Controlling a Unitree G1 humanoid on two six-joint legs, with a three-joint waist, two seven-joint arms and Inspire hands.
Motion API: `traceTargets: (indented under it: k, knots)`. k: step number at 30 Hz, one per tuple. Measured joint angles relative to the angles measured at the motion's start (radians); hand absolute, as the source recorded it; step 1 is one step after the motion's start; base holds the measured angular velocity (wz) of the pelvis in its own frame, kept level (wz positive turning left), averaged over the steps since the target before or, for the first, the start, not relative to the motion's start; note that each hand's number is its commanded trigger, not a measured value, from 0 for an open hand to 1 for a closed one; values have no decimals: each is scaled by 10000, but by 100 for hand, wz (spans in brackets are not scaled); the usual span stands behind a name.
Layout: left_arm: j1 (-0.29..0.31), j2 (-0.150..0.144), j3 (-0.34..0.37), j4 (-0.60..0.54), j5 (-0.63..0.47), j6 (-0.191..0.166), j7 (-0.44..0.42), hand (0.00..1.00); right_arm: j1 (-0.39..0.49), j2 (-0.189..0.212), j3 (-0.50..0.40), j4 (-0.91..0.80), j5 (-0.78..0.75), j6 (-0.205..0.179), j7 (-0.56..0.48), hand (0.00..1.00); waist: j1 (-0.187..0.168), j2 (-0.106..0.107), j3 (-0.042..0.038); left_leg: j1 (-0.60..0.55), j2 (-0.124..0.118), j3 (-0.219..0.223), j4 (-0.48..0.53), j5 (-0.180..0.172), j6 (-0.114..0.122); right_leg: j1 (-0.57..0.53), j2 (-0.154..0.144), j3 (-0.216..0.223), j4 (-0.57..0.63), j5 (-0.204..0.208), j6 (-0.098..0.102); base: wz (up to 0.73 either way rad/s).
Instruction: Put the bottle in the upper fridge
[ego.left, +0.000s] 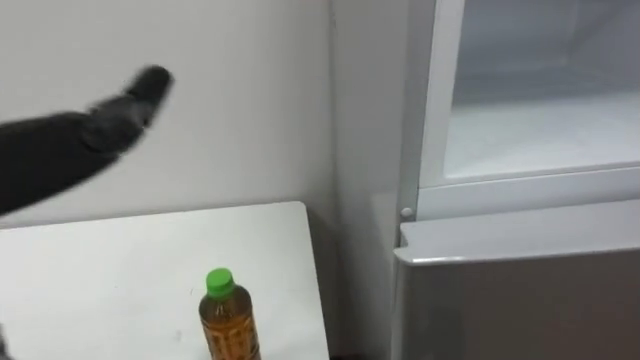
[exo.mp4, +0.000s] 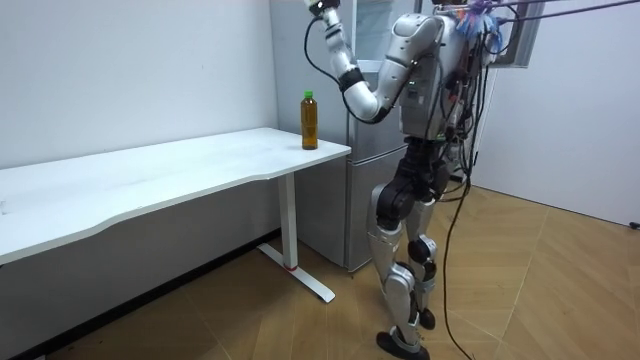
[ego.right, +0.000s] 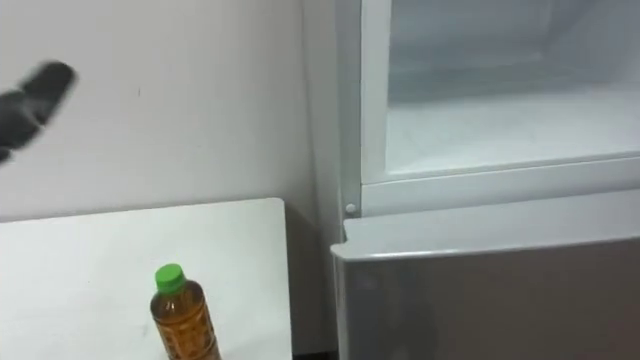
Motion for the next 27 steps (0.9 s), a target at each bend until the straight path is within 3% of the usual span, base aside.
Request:
traceTargets:
  k: [4,7,11,13,15,19,22,25,27]
  knots:
    - [18,227,1268,6,528,-368,1061,0,279,38,-450,-53,1,19,-82,0,255,52,4,56,-27,-238,-156,-23,-58,6,-14,-124,166,-146,-21,13]
    - [514,243,2106,41,544,-560,1670,0,482,41,-443,-273,8,46,-115,0,521,3,-30,146,-16,-299,-151,10,-109,20,-31,-244,351,-287,-87,5]
    - [2758,223,2678,691,568,-511,2038,0,957,30,-520,-695,109,38,-207,0,764,-4,-44,264,-20,-471,-67,27,-157,66,-30,-297,484,-467,-114,6]
    - [3561,108,2672,1230,567,-459,2090,0,956,21,-552,-739,83,37,-262,0,795,-6,-42,216,-26,-549,-55,24,-164,52,-54,-395,490,-498,-117,15]
    - [4368,-202,2642,1790,560,-345,2139,0,971,20,-548,-760,39,39,-315,0,812,-7,-35,212,-35,-619,-61,22,-166,73,-63,-436,507,-530,-105,7]
    - [5230,-643,2587,2265,531,-325,2143,0,1088,19,-596,-835,-74,34,-341,0,744,-98,-37,137,-78,-820,-63,22,-166,39,-133,-633,506,-611,-81,15]
    - [5780,-769,2301,2938,536,-359,2286,0,1214,-40,-636,-872,-78,35,-347,0,752,-165,-33,121,-99,-891,-87,21,-165,57,-150,-659,587,-654,-55,4]
    - [6236,-1024,1521,4269,532,-356,2339,0,1338,-58,-639,-845,-79,35,-409,0,723,-190,-44,143,-120,-922,-141,21,-164,69,-190,-719,677,-730,-46,4]
    - [6490,-1182,696,5869,600,-386,2250,0,1332,-66,-649,-871,-206,35,-400,0,716,-296,-61,108,-123,-956,-155,21,-164,41,-202,-767,691,-750,-55,4]
